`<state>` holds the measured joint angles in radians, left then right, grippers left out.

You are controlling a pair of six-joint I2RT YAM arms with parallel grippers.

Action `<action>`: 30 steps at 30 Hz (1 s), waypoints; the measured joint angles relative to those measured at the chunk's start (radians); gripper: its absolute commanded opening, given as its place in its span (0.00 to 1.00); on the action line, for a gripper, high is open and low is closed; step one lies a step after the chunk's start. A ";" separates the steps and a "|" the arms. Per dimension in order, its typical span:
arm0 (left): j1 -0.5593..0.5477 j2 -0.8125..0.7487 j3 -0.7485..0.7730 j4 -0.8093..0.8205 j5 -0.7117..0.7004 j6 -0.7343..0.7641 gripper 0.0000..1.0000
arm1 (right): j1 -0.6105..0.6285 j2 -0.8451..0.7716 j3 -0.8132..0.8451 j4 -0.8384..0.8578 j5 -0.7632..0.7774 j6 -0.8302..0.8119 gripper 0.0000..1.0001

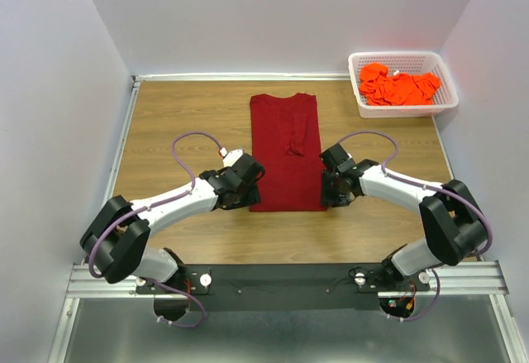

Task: Fold and stack the t-shirts
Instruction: Fold the tshirt

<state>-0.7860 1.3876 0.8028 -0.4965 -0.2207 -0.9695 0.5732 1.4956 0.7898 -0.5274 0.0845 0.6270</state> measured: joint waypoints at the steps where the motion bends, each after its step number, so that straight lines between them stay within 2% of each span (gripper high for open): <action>1: 0.000 0.002 0.000 0.000 -0.003 0.003 0.63 | 0.004 0.008 0.007 0.000 0.000 0.002 0.48; 3: 0.000 0.004 0.000 0.000 -0.006 0.006 0.63 | 0.014 0.021 0.017 0.001 0.001 0.005 0.48; 9: 0.000 0.007 0.000 -0.001 -0.012 0.021 0.63 | 0.043 0.057 0.034 0.016 0.003 0.044 0.33; 10: 0.000 0.007 0.000 -0.001 -0.012 0.022 0.63 | 0.043 0.061 0.030 0.020 -0.001 0.055 0.26; 13: 0.000 0.008 0.000 -0.003 -0.014 0.027 0.63 | 0.045 0.064 0.021 0.039 -0.016 0.079 0.14; 15: 0.000 0.008 0.000 -0.005 -0.017 0.029 0.63 | 0.047 0.064 0.015 0.054 -0.023 0.093 0.02; 19: 0.000 0.019 0.003 -0.007 -0.020 0.036 0.66 | 0.047 0.060 0.012 0.059 -0.024 0.099 0.01; 30: 0.000 0.094 0.047 -0.008 -0.031 0.045 0.64 | 0.048 0.055 0.009 0.063 -0.024 0.090 0.01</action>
<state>-0.7856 1.4815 0.8494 -0.5045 -0.2516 -0.9241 0.6209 1.5505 0.7990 -0.4644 0.0605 0.7174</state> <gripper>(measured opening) 0.655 0.017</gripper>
